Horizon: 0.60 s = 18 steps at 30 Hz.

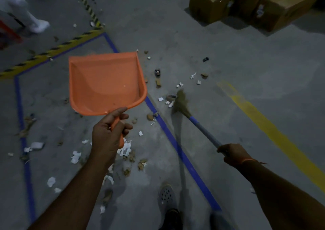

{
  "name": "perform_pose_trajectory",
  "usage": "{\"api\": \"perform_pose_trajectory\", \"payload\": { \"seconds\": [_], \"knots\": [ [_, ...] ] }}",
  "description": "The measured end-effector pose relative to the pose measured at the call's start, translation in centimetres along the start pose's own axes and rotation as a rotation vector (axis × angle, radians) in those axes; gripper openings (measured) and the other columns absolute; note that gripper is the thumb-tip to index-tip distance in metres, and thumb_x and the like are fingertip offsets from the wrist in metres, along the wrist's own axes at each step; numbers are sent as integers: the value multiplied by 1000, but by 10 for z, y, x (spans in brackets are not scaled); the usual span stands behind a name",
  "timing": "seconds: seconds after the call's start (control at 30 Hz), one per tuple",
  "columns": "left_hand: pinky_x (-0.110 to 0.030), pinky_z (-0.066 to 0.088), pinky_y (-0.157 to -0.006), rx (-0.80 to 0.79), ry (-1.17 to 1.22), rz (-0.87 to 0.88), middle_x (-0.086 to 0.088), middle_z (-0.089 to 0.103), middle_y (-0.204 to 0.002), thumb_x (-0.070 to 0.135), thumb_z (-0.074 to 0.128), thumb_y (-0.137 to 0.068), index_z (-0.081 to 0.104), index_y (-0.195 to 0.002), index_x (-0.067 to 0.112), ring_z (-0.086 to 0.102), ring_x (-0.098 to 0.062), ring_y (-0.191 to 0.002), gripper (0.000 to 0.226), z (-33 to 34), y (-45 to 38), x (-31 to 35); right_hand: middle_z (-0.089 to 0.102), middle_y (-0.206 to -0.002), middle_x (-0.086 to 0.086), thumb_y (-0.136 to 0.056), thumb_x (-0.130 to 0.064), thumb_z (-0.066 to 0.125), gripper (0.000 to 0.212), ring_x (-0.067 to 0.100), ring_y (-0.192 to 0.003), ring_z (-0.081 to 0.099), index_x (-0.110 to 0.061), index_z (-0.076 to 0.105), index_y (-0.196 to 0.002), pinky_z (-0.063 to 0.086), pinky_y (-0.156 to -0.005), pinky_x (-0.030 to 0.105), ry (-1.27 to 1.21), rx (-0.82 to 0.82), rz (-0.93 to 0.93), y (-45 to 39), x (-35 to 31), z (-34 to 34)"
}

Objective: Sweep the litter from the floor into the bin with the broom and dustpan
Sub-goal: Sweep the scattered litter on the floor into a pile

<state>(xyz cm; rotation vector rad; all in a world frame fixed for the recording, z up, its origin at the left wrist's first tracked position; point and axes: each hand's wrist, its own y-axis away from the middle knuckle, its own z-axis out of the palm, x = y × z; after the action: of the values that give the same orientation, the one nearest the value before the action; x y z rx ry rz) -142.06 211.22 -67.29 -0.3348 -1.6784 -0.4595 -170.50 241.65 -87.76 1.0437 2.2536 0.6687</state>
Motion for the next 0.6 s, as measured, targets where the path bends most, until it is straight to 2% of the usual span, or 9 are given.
{"api": "perform_pose_trajectory", "payload": {
  "seconds": [0.07,0.27,0.43,0.6],
  "knots": [
    [-21,52,-60,33,1,-11,-11,67,-106,-11,49,-98,65,-124,6,67,-13,-68,36,2,0,-1,68,-117,0,-80,-13,66,41,16,-101,65,-35,69,-115,51,-98,31,59,-41,-50,-9,5,4],
    [-21,51,-59,196,11,-28,-12,68,-105,-10,50,-98,65,-125,5,66,-16,-69,35,20,18,13,62,-123,-2,-85,-13,59,45,15,-116,59,-37,64,-124,44,-104,27,176,-199,-221,-6,12,11],
    [-21,53,-61,330,57,-60,-6,69,-103,-6,52,-98,66,-125,10,68,-19,-75,34,48,39,30,64,-128,-5,-84,-17,61,44,16,-121,59,-33,64,-125,40,-107,26,275,-295,-492,-14,7,-10],
    [-19,52,-60,448,103,-84,-8,67,-101,-9,49,-98,61,-128,5,66,-10,-68,35,67,68,43,70,-121,-4,-73,-16,60,47,18,-110,66,-30,70,-118,46,-100,27,287,-291,-636,-14,25,-49]
  ]
}}
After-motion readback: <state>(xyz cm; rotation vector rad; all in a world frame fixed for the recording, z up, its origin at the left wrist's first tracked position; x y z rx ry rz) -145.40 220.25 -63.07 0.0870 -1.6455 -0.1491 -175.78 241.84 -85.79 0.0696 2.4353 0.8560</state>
